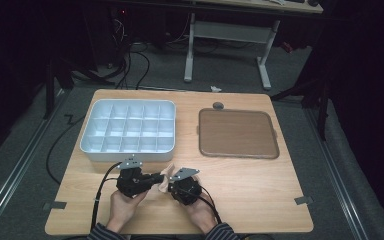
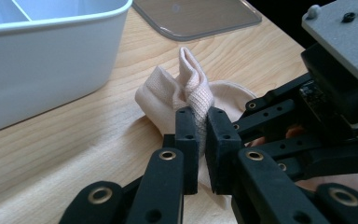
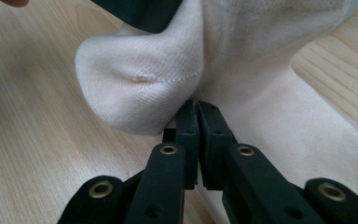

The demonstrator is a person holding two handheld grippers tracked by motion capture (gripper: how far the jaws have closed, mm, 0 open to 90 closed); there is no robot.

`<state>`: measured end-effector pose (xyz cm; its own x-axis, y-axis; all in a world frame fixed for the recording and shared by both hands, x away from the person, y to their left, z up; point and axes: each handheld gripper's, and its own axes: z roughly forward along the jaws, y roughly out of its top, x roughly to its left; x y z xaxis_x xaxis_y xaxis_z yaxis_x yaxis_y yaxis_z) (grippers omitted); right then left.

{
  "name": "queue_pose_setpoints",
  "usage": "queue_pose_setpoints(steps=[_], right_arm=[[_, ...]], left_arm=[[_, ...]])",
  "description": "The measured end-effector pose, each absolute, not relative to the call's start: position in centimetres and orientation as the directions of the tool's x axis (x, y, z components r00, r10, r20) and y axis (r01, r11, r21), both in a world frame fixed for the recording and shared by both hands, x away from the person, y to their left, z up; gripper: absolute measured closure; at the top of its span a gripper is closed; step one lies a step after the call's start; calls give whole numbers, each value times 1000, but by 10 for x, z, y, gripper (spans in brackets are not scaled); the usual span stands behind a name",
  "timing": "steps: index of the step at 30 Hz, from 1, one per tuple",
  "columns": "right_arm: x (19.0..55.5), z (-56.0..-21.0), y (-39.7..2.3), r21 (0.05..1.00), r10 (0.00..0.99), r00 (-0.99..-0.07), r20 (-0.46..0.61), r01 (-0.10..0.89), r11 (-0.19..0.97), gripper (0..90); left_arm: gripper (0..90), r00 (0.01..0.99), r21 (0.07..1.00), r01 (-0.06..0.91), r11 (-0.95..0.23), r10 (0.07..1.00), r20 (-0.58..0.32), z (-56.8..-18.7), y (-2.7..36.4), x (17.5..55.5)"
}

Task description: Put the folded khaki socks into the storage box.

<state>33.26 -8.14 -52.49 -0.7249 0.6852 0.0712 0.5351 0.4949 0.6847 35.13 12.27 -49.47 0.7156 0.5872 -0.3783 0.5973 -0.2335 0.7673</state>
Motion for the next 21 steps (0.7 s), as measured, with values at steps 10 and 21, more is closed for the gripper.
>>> queue_pose_setpoints(steps=[10,21], right_arm=[[326,-502,-98,726,716,-697,43,514,457,795],[322,-488,-155,763,839,-544,-8,539,356,687]], left_arm=[[849,713,746,604,-280,609,-349,-496,121,354],[849,708,750,598,-283,625,-329,-495,119,346]])
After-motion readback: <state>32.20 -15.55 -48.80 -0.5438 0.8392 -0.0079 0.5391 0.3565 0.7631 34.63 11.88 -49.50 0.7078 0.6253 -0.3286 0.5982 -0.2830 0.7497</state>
